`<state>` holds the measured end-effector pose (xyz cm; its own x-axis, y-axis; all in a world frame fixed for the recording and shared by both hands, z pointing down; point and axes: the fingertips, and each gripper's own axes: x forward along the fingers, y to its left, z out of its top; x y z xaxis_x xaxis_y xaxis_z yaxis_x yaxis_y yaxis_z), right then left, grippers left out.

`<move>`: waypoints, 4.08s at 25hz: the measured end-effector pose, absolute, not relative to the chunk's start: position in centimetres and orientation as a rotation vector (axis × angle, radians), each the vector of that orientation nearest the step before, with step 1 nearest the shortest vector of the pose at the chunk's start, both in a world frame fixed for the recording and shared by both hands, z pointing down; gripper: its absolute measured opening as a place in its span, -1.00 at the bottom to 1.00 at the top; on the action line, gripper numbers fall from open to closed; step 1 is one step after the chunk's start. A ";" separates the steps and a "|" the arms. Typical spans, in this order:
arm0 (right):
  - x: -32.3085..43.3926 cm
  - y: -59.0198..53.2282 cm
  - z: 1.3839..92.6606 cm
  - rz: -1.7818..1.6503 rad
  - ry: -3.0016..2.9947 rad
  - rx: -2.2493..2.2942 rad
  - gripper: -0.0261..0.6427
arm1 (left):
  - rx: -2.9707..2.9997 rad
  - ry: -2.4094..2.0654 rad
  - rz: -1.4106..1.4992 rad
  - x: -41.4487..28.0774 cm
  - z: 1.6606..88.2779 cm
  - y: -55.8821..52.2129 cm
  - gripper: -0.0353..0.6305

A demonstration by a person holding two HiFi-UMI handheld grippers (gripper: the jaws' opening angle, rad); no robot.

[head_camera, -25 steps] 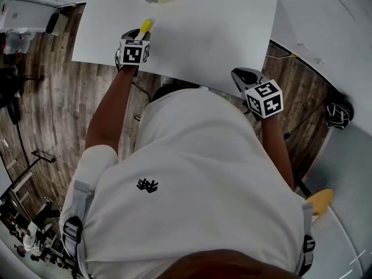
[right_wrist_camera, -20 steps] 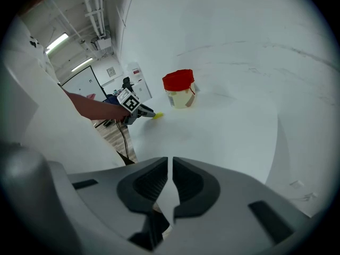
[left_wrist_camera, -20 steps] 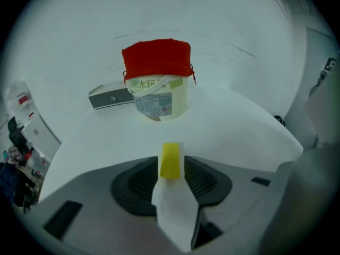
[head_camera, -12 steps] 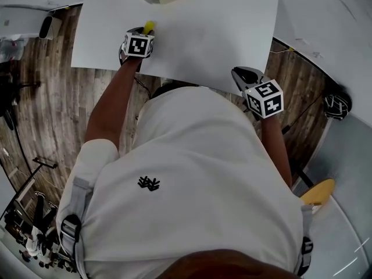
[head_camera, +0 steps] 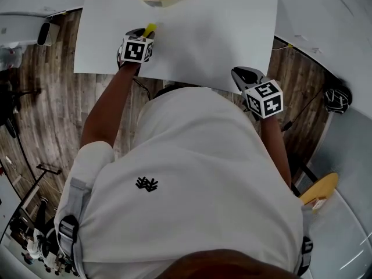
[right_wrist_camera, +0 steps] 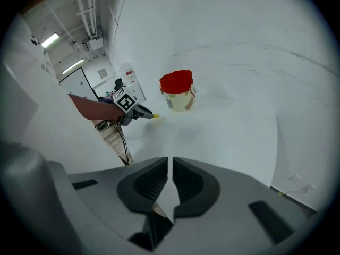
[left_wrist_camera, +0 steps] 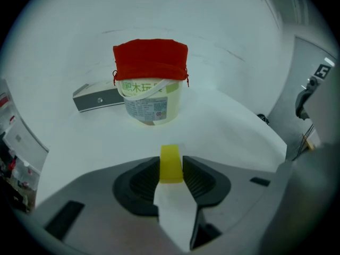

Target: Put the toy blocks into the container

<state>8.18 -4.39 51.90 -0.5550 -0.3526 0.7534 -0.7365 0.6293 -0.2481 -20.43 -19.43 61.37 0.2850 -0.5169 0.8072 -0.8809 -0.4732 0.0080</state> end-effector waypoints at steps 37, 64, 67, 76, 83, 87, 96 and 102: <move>3.1 -4.9 51.9 0.850 -2.178 1.052 -0.83 | 2.595 -1.067 0.945 -16.1 41.1 -33.3 -0.48; 3.4 -2.3 51.7 0.957 -2.113 1.185 -0.83 | 2.331 -0.823 1.529 -12.1 49.9 -39.8 -0.47; 3.7 -1.7 52.1 0.974 -2.095 1.190 -0.83 | 2.312 -0.803 1.526 -12.0 50.3 -39.9 -0.46; 2.9 -1.8 51.7 0.954 -2.108 1.178 -0.83 | 2.337 -0.794 1.455 -12.2 49.7 -39.2 -0.36; 1.4 -2.0 51.2 0.923 -2.127 1.154 -0.83 | 2.427 -0.817 1.253 -12.5 46.5 -38.2 -0.37; 1.3 -1.5 51.0 0.909 -2.135 1.163 -0.84 | 2.489 -0.833 1.145 -12.9 44.8 -36.7 -0.39; 0.9 -1.8 49.6 0.821 -2.229 1.132 -0.86 | 2.625 -1.029 0.864 -14.5 40.5 -32.1 -0.58; 2.3 -1.4 48.5 0.760 -2.321 1.079 -0.87 | 2.587 -1.066 0.709 -13.9 41.3 -23.8 -0.87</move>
